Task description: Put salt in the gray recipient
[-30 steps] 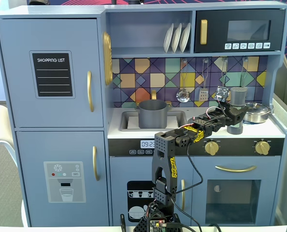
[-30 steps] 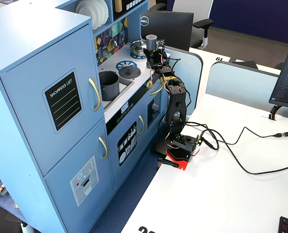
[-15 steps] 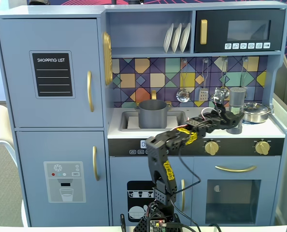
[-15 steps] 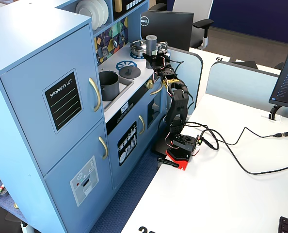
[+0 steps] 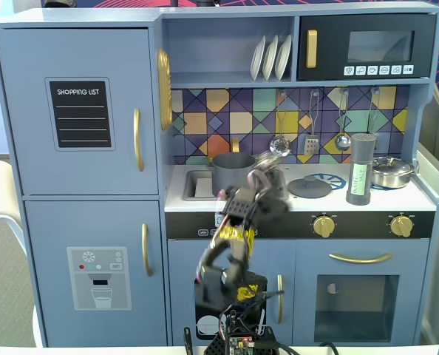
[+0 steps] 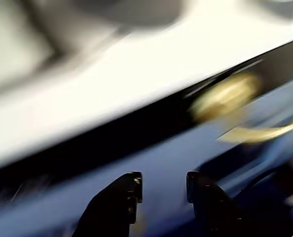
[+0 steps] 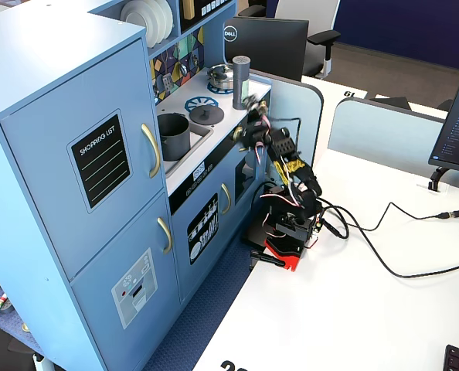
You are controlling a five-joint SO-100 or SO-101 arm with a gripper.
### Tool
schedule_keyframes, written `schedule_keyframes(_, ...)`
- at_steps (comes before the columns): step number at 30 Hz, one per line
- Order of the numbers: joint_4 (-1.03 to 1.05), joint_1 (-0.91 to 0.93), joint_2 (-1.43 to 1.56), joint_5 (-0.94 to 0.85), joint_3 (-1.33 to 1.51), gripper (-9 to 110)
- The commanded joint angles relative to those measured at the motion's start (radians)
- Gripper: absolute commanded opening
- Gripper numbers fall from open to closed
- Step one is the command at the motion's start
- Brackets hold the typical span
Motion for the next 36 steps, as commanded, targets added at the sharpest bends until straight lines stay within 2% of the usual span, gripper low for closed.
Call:
schedule_keyframes(1,0.1,-0.302,0.117,-0.067,0.169,0)
schedule_keyframes(6,-0.035,-0.42,0.176,0.097,0.468,0)
schedule_keyframes(12,-0.155,-0.436,0.218,0.008,0.788,0)
schedule_keyframes(16,-0.087,-0.494,0.272,0.138,0.805,0)
schedule_keyframes(22,0.137,-0.445,0.347,-0.031,0.807,1)
schedule_keyframes(36,0.144,-0.431,0.347,0.006,0.807,5)
